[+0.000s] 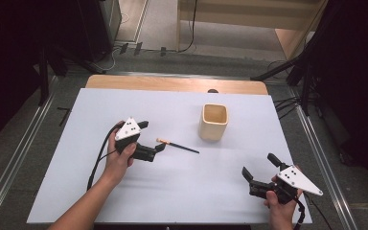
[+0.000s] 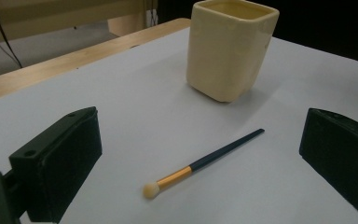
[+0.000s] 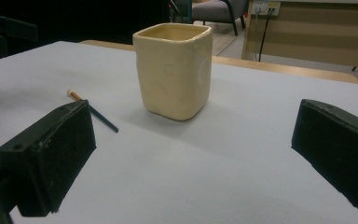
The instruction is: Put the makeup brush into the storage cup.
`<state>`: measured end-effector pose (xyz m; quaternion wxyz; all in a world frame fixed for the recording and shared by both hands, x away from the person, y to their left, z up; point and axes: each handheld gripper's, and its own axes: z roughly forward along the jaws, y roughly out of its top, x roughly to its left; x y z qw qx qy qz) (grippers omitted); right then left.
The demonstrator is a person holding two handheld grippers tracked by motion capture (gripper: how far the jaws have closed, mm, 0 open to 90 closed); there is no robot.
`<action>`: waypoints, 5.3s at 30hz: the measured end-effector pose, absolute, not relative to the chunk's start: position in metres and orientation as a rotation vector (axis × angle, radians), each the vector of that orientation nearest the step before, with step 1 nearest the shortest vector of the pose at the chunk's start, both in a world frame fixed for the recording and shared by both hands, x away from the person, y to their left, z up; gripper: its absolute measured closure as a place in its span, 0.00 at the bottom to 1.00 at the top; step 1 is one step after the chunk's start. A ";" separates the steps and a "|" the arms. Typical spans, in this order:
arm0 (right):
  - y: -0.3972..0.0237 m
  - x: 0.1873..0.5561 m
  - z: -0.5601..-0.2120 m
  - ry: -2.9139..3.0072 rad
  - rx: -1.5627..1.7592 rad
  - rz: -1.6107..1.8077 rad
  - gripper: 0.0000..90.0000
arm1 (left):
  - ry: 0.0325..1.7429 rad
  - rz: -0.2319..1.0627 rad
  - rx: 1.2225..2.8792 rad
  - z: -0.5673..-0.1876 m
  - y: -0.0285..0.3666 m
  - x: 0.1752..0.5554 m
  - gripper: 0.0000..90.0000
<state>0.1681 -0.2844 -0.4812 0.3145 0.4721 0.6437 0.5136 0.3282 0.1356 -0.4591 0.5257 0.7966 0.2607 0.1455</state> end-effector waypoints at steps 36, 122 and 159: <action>-0.285 0.171 -0.484 1.725 1.254 1.350 0.00 | 0.446 0.187 2.501 -0.459 0.064 0.373 0.04; -0.287 0.172 -0.490 1.751 1.334 1.296 0.06 | 0.402 0.040 2.544 -0.439 0.067 0.381 0.94; -0.246 0.186 -0.462 1.790 1.240 1.266 0.16 | 0.527 0.115 2.083 -0.428 0.131 0.312 0.94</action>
